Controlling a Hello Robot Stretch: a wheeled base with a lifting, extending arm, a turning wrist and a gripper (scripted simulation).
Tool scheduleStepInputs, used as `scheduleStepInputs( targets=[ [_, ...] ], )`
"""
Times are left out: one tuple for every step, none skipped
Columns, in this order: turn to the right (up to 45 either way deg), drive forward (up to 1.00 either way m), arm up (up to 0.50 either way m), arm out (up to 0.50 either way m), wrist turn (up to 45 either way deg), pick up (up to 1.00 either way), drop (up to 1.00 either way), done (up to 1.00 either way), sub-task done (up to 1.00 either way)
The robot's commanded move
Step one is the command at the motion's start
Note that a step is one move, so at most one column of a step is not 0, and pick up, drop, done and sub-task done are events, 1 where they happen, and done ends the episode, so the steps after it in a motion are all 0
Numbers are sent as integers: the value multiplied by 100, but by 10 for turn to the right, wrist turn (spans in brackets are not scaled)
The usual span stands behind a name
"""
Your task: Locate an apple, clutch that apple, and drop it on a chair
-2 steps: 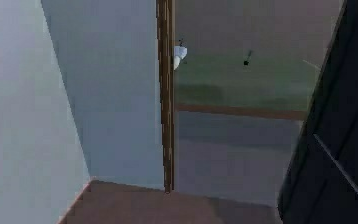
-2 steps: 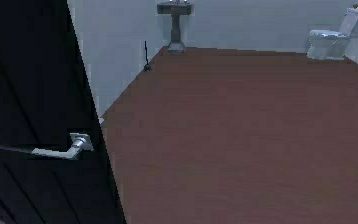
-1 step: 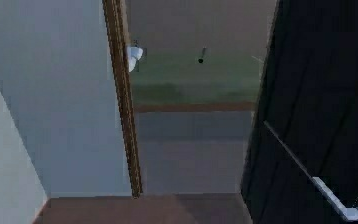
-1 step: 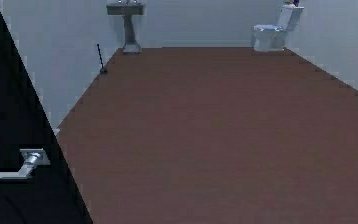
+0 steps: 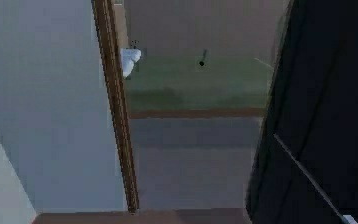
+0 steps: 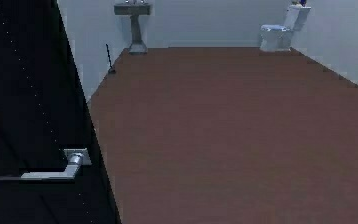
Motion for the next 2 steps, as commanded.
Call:
scheduleStepInputs(
  targets=[
    [0,70,0,0,0,0,0,0,0],
    [60,0,0,0,0,0,0,0,0]
  ],
)
